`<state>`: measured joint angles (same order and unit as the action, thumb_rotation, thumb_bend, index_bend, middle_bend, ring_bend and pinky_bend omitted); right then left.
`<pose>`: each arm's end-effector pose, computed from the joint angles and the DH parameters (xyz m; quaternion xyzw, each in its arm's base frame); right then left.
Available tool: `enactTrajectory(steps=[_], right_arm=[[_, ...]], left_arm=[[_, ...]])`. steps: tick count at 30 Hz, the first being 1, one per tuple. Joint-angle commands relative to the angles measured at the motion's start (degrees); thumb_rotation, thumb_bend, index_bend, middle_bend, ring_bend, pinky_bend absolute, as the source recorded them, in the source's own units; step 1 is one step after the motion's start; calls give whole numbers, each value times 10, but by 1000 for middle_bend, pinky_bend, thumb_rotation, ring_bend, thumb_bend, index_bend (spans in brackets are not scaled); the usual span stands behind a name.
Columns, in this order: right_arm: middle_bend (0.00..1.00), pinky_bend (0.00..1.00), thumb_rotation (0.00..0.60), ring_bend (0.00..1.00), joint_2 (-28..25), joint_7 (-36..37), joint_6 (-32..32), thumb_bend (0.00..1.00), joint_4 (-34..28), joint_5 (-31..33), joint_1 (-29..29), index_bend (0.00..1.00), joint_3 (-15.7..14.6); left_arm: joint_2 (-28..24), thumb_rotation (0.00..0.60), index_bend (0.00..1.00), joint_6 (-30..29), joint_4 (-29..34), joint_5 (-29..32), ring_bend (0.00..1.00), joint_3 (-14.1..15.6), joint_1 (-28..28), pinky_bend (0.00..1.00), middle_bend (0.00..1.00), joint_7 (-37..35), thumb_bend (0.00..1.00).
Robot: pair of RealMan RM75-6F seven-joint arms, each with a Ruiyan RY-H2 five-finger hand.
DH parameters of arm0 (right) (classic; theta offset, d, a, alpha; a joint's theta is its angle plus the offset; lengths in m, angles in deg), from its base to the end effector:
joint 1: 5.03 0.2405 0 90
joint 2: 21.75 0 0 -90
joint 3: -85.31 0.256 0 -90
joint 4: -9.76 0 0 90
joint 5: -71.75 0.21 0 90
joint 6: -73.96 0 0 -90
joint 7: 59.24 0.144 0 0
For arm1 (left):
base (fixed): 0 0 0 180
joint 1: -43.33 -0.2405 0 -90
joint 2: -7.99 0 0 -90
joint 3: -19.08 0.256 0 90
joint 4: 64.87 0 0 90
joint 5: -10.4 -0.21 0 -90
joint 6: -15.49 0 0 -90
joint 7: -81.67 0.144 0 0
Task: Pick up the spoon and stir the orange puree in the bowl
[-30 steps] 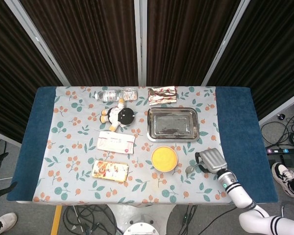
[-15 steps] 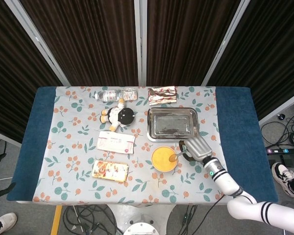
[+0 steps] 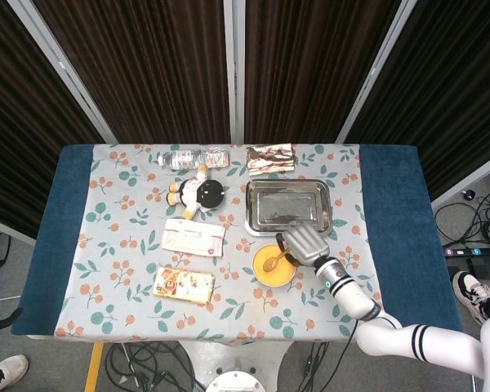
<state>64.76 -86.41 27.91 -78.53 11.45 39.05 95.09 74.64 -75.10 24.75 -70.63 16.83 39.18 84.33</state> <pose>-0.1415 -0.3334 -0.0282 0.8010 -0.3603 0.3008 0.3716 -0.3472 0.1255 0.1654 -0.5285 -0.4084 -0.3312 0.6665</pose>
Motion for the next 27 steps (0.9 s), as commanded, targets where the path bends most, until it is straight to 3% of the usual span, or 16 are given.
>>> enactTrajectory(steps=[1,27], right_arm=[[989,1000,600,1000,0,-1,-5,314,-5,1,3,467,-4],[989,1000,600,1000,13,-20,-26,317,9,14,22,459,-36]], left_arm=[[1,600,228,-1,-3,0,103,0,-2,134,122,-3,60],[5,600,229,1,-13,-1,103,0,-6,134,122,-18,60]])
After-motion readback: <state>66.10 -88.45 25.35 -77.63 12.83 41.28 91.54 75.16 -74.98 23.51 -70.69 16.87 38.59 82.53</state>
